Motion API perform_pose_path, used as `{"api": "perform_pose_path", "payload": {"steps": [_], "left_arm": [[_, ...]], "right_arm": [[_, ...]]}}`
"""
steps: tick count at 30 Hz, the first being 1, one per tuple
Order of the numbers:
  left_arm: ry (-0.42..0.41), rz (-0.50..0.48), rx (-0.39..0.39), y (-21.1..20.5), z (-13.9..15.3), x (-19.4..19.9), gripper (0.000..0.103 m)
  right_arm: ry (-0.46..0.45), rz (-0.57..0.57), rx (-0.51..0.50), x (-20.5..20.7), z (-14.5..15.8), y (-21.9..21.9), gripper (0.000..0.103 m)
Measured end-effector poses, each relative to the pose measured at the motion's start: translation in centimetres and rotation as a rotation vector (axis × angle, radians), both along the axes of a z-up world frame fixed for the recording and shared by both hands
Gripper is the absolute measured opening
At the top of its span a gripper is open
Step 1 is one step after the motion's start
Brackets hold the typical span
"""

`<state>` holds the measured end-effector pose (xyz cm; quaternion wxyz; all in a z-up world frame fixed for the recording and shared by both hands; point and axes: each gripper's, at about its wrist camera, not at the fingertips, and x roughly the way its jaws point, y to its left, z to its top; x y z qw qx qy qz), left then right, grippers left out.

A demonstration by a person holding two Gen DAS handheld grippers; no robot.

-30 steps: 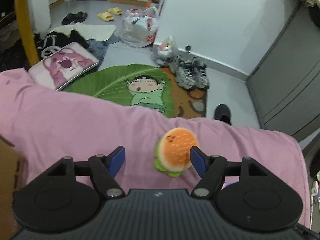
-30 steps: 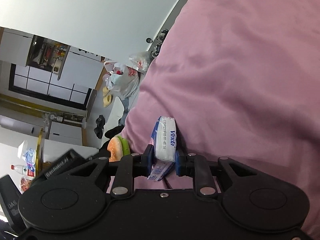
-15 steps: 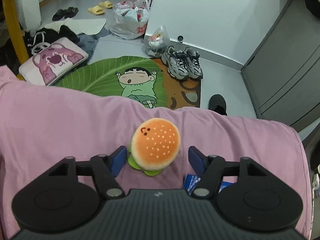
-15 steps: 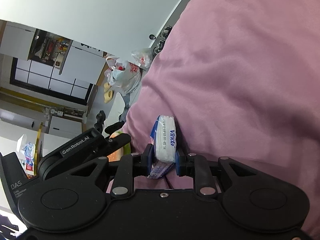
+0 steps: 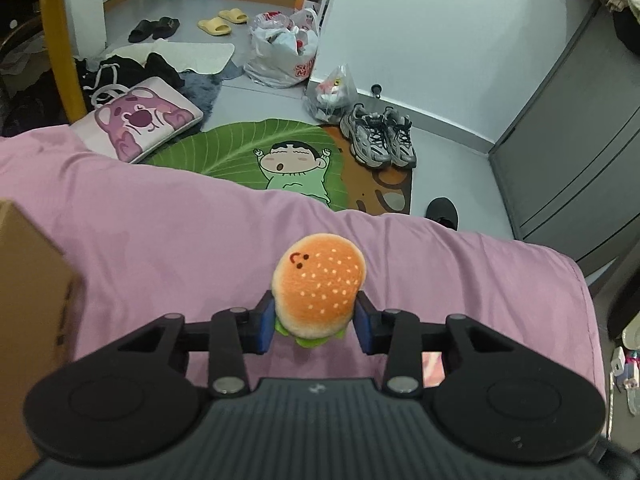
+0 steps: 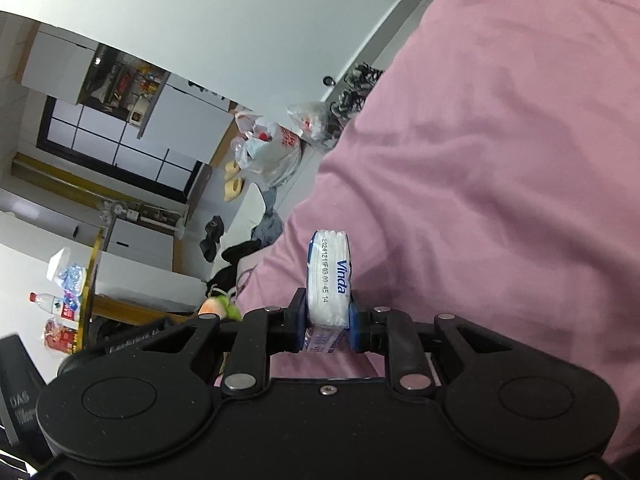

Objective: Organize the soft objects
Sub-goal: 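Carry the burger plush and tissue pack over the cardboard box with both tools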

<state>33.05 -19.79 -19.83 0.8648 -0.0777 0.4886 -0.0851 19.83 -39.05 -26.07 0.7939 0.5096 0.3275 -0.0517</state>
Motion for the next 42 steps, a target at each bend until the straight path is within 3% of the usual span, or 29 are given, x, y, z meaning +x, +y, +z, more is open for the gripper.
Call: {"api": "perform_pose_path", "payload": {"steps": [11,23,42], "left_arm": [[-0.059,0.028,-0.028,3.7,4.7,-5.2,0.039],[-0.118,0.06,-0.059,7.9,7.7,-10.5,0.039],[-0.223,0.14,-0.099,16.5,11.4,-14.3,0.039]], "right_arm": [[-0.063,0.015,-0.077,-2.0,3.1,1.4,0.02],[-0.148,0.064,-0.206,-3.9,6.4,3.3,0.02],[-0.258,0.103,-0.379,-5.9,11.3,6.2,0.02]]}}
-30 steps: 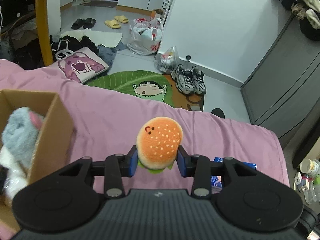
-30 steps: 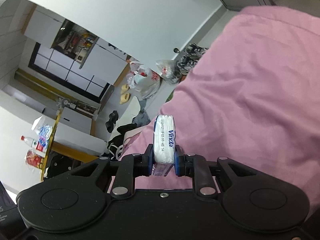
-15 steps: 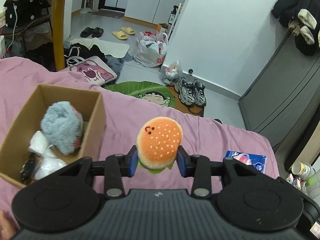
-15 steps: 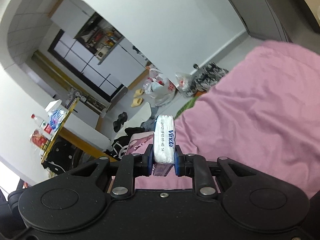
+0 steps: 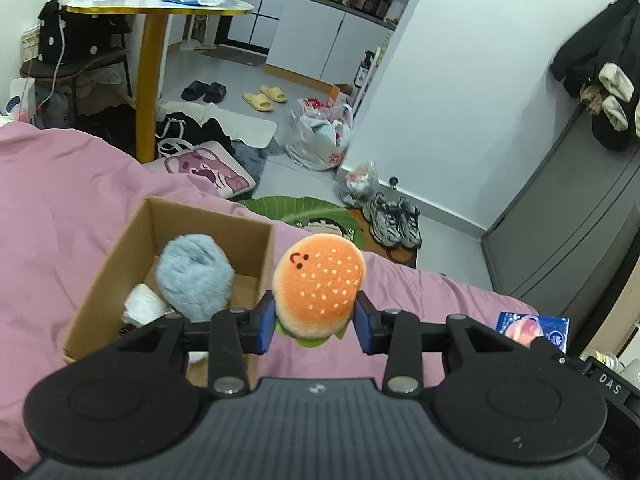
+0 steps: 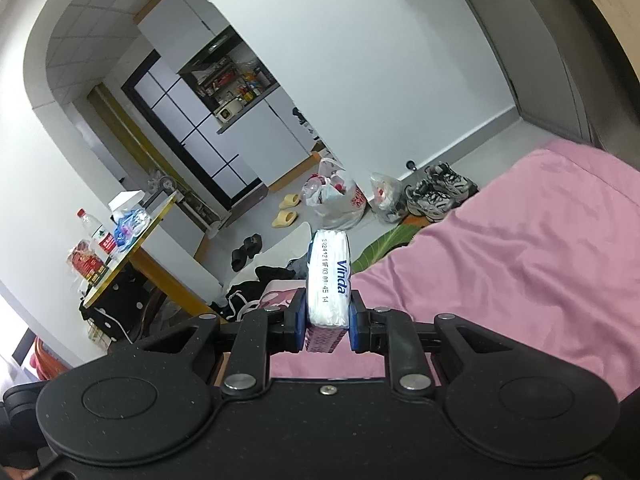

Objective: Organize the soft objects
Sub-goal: 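Carry the burger plush and tissue pack over the cardboard box with both tools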

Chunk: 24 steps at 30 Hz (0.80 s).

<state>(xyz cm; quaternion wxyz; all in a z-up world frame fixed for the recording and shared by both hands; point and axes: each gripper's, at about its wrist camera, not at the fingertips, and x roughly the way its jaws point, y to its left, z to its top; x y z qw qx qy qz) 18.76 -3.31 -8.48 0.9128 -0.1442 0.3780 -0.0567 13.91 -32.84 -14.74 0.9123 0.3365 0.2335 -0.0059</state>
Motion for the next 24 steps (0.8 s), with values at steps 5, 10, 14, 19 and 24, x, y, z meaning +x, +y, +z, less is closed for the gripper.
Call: {"api": "perform_pose_path", "payload": {"steps": [5,10,14,19,24], "left_arm": [[-0.017,0.033,-0.01,2.7,0.4,-0.3,0.039],[-0.022,0.088,-0.014,5.6,0.7,-0.4,0.039],[-0.028,0.121,0.0,7.6,0.7,-0.3,0.039],[-0.016,0.142,-0.002,9.5,0.4,0.3,0.039],[0.0,0.157,-0.01,10.6,-0.4,1.1,0.039]], "right_arm": [[-0.002,0.017,0.048,-0.2,0.4,0.8,0.02],[-0.013,0.049,0.015,-0.1,1.6,2.3,0.02],[-0.022,0.079,0.005,0.1,2.2,3.5,0.02],[-0.019,0.099,-0.005,0.7,2.6,4.7,0.02],[0.015,0.12,0.02,1.4,2.7,5.9,0.02]]}}
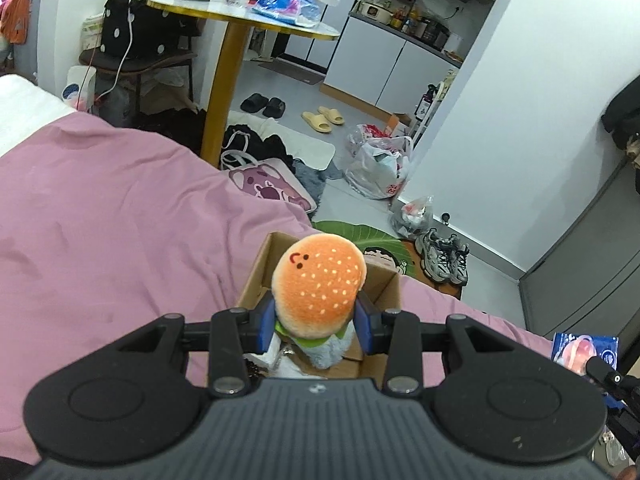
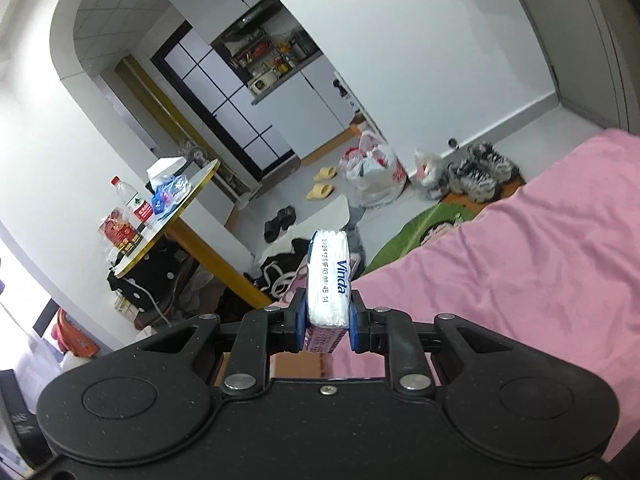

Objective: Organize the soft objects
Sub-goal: 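Carry the burger plush and tissue pack over the cardboard box with both tools, then drop the burger plush into the box with the left tool while the right tool drops the tissue pack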

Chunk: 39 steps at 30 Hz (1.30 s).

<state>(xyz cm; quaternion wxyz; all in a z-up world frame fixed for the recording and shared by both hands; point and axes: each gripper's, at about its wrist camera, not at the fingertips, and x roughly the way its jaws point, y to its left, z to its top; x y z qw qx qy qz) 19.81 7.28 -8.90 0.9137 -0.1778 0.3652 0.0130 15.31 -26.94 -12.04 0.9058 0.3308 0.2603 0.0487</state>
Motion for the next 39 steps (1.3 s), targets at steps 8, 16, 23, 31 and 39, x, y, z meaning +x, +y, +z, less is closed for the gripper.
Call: {"api": "perform_pose_path", "payload": {"steps": [8,16,23,31,39], "left_arm": [[0.067,0.006,-0.028,0.3,-2.0,1.3,0.039],[0.092,-0.005,-0.091,-0.5,-3.7,2.5,0.039],[0.117,-0.009,-0.134,-0.5,-5.5,3.6,0.04],[0.17,-0.027,-0.176,-0.5,-7.5,5.2,0.04],[0.191,-0.063,-0.197,-0.8,-8.4,6.1,0.066]], "right_arm": [[0.01,0.052,-0.014,1.2,0.8,2.5,0.02],[0.028,0.097,-0.02,2.8,0.7,4.7,0.02],[0.044,0.13,-0.033,4.4,0.4,6.5,0.02],[0.058,0.171,-0.069,6.3,0.2,8.9,0.02],[0.075,0.187,-0.067,7.6,-0.4,10.1,0.02]]}}
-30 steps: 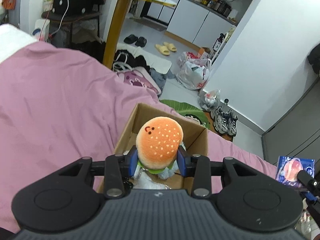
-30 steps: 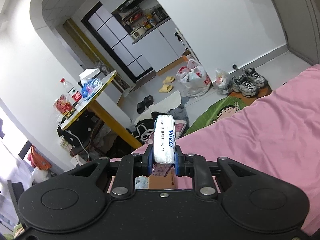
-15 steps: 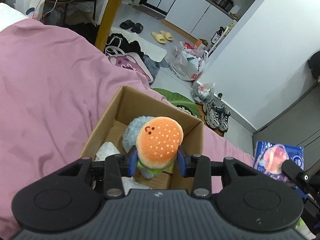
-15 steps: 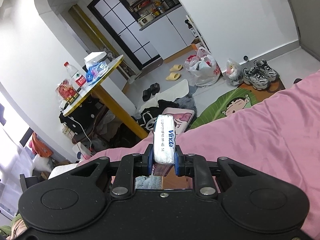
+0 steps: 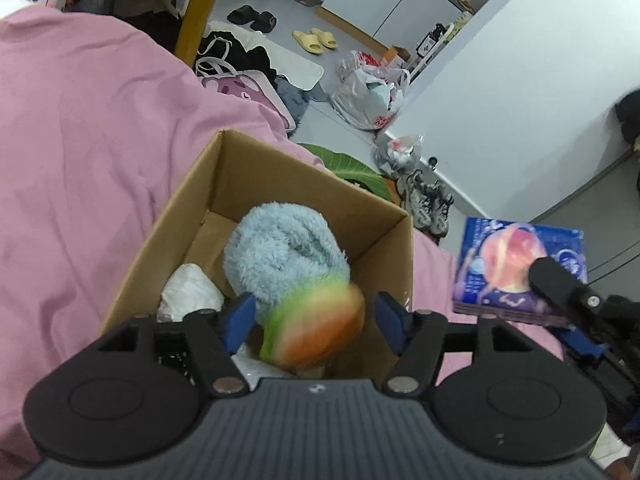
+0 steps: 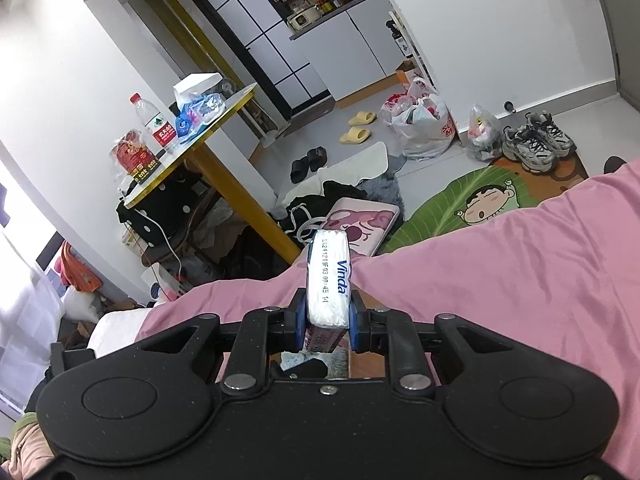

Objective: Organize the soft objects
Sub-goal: 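Drop the burger plush into the box with the left tool while the right tool drops the tissue pack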

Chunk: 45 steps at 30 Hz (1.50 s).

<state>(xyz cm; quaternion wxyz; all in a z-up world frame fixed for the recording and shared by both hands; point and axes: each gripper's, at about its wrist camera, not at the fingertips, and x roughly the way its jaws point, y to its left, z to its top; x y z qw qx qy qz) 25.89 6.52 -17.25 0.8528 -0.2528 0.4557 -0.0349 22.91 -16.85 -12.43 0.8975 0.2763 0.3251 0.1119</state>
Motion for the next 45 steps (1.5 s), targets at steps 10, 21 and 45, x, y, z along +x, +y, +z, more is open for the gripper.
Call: {"api": "perform_pose_path", "payload": {"steps": [10,21,45], "left_arm": [[-0.046,0.092,0.001,1.8,0.9,0.0,0.067],[-0.08,0.168,0.008,3.4,1.6,-0.4,0.067],[-0.08,0.032,0.146,0.9,4.3,-2.8,0.075]], "right_arm": [[0.031,0.019,-0.027,1.0,-0.8,2.0,0.02],[0.019,0.061,-0.234,2.5,-1.3,5.5,0.025],[0.069,0.009,-0.179,-2.9,1.1,1.0,0.049]]}}
